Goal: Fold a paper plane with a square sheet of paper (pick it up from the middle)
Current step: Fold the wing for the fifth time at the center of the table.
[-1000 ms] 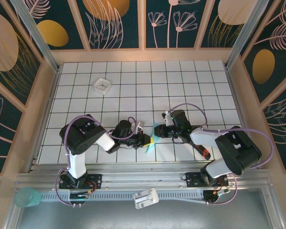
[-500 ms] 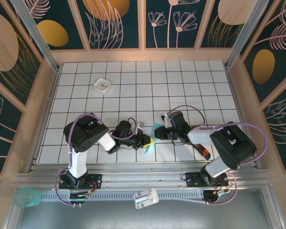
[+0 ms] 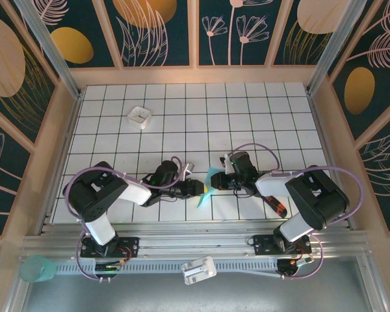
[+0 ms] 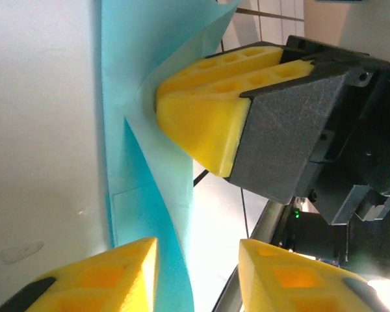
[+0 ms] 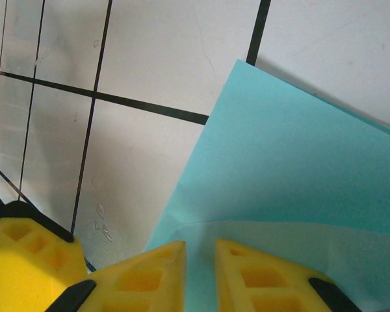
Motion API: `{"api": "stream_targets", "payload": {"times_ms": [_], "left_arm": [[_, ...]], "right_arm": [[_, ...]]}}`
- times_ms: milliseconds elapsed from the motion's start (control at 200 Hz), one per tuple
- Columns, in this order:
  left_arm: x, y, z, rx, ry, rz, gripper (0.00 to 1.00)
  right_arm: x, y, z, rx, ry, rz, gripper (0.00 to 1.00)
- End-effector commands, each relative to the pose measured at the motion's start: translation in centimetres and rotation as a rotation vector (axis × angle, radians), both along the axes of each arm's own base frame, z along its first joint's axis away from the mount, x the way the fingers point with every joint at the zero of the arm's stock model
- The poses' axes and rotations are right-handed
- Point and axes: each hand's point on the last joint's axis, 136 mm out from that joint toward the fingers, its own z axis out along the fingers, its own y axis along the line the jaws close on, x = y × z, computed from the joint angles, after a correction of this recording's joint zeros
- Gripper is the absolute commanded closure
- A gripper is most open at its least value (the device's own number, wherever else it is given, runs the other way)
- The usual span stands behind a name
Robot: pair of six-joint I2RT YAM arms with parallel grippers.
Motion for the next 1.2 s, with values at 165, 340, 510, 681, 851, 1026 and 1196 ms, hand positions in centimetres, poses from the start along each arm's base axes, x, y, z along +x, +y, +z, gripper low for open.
{"api": "stream_targets", "payload": {"times_ms": [165,340,510,681,851,1026,1196], "left_arm": [[-1.2,1.1,-2.2,0.233,-0.126,-0.087,0.51],[-1.6,0.2,-2.9,0.266,-0.134,-0.130,0.52],[-1.7,-0.1,-2.9,0.265,-0.123,-0.136,0.60],[-2.1,0.2,-4.2,0.289,-0.092,-0.143,0.71],[-2.2,0.3,-4.5,0.289,-0.075,-0.142,0.78],[-2.4,0.3,-4.3,0.278,-0.074,-0.145,0.76],[-2.0,0.4,-3.1,0.270,-0.124,-0.136,0.71]], "right_arm": [[-0.6,-1.5,-2.4,-0.091,0.054,-0.039,0.81],[-0.5,-1.4,-2.3,-0.088,0.050,-0.038,0.81],[-0.4,-1.4,-2.2,-0.091,0.047,-0.039,0.81],[-0.3,-1.4,-2.0,-0.090,0.040,-0.038,0.81],[-0.4,-1.4,-2.0,-0.092,0.038,-0.034,0.81],[-0.4,-1.4,-1.9,-0.093,0.027,-0.026,0.81],[-0.4,-1.5,-1.9,-0.094,0.024,-0.022,0.81]]}}
